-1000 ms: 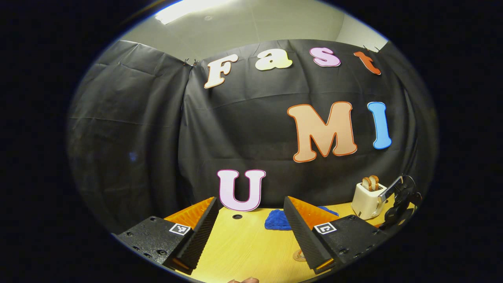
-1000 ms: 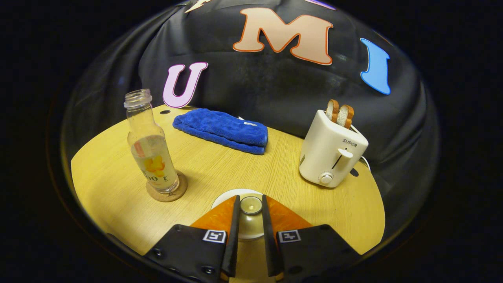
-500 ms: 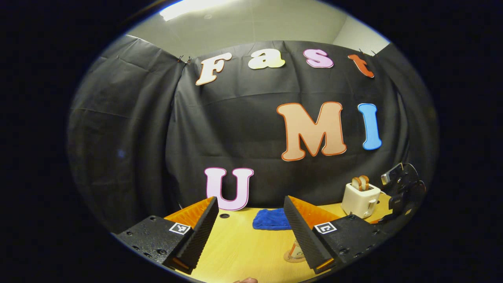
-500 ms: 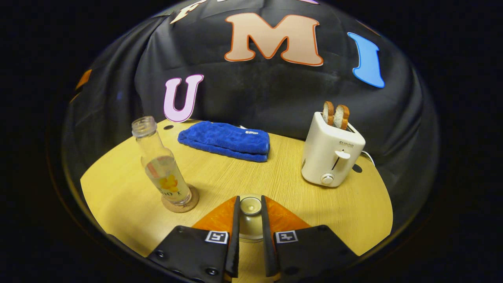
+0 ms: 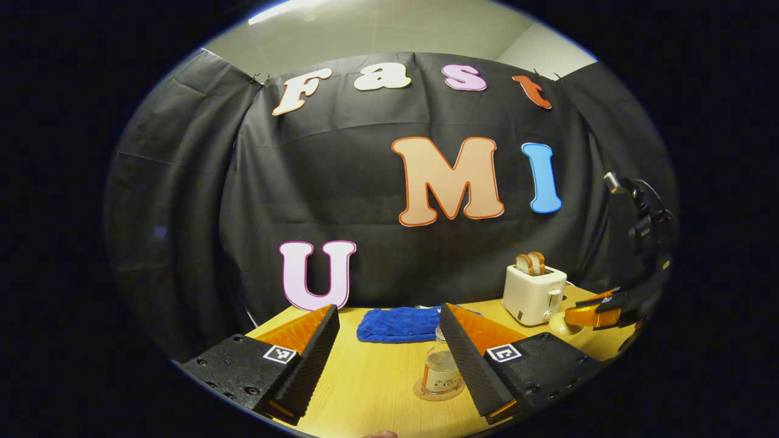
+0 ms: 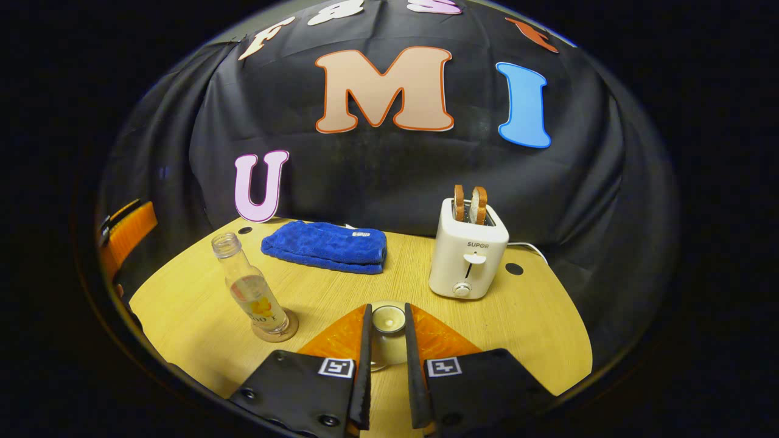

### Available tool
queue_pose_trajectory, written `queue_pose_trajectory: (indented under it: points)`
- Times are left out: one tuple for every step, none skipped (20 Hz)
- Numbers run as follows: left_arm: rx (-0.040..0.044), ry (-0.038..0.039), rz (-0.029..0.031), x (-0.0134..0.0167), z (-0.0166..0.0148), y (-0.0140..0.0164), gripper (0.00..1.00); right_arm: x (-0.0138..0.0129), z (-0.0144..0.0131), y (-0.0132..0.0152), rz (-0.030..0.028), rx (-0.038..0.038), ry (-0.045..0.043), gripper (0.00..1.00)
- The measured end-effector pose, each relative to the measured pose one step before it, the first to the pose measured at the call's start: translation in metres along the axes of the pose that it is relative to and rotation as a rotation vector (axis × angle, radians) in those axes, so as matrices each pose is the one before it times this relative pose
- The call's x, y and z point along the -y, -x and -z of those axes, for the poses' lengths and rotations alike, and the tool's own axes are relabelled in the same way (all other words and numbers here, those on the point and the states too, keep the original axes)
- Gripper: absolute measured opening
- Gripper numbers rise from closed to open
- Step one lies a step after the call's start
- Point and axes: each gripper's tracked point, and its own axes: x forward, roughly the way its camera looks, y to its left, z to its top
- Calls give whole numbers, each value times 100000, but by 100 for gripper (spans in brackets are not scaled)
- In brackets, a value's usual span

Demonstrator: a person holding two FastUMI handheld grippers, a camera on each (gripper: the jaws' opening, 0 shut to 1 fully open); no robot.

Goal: Open the teacup lid with one hand, grasp the water bottle and pour water into the teacup with the other hand; after pouring, place the water bottle on the coaster and then close the teacup lid.

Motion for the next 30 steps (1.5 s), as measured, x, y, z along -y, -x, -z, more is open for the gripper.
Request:
queue_pose_trajectory:
  points:
    - [-1087,-211,1393,456,699,-123,97,362,-127,544,975,219,512,29]
    - [-1568,-142,1738,527,817,-147,97,290,-29,346,803,236,329,29]
    - [-1129,228,1566,564,622,-127,97,82,-125,472,341,55,24,29]
    - [-1086,349,1728,549,621,-251,97,130,-27,417,303,45,26,28]
    - [-1231,301,1964,665,732,-254,97,91,-81,492,198,88,43,29]
    - [-877,133,1614,551,539,-159,97,64,97,335,121,51,37,28]
    - [-878,-172,1659,610,728,-255,97,157,20,232,282,-143,226,28]
    - [-1421,-316,1525,497,758,-280,97,170,77,275,486,-72,62,28]
    - [-1356,-355,1510,526,928,-414,97,97,-33,308,422,122,-294,28]
    - [-2209,-644,1296,449,1117,-273,97,57,-27,275,382,142,-319,29]
    - [-2291,-739,1300,276,1081,-377,97,192,-123,342,473,331,-141,29]
    - [-2222,-749,885,259,1044,-311,97,225,-102,221,726,411,98,29]
    - [-1766,-1073,713,115,921,-258,97,432,-124,381,1092,332,113,29]
    - [-1813,-837,711,96,794,-352,97,631,-377,364,2021,1663,336,28]
    - [-1678,-626,627,72,798,-338,97,572,-369,166,1256,776,393,27]
    - [-1576,-417,608,9,678,-428,97,249,171,352,871,-233,-85,29]
    - [-1159,-92,348,20,723,-341,97,327,13,369,760,-292,-247,29]
    - [-1358,-226,343,28,550,-330,97,215,29,121,598,-469,-255,29]
    - [-1085,-49,336,36,558,-392,97,180,55,168,674,-633,-315,29]
    - [-870,23,527,56,514,-470,97,134,292,123,206,-815,-580,28]
    - [-1580,94,931,289,610,-369,97,39,86,71,263,-500,-607,29]
    - [-882,-92,733,112,321,-452,97,12,215,157,-211,-883,-540,29]
    - [-900,-216,273,122,320,-373,97,27,115,153,-246,-253,-476,28]
    - [-618,-144,285,75,214,-285,97,9,45,-40,198,-132,113,29]
    - [-413,-132,0,-2,157,-262,98,121,59,16,122,-238,259,29]
    - [347,424,500,69,9,-287,98,208,101,63,472,-113,22,29]
    - [-272,205,673,265,67,-259,98,112,26,108,314,-280,-349,28]
    - [-768,-98,578,187,167,-281,97,110,78,59,486,-130,-481,28]
    - [-577,71,478,110,253,-63,97,254,32,-35,701,-83,-247,28]
    - [-308,121,-103,-63,173,-193,98,186,63,-24,491,-181,-175,28]
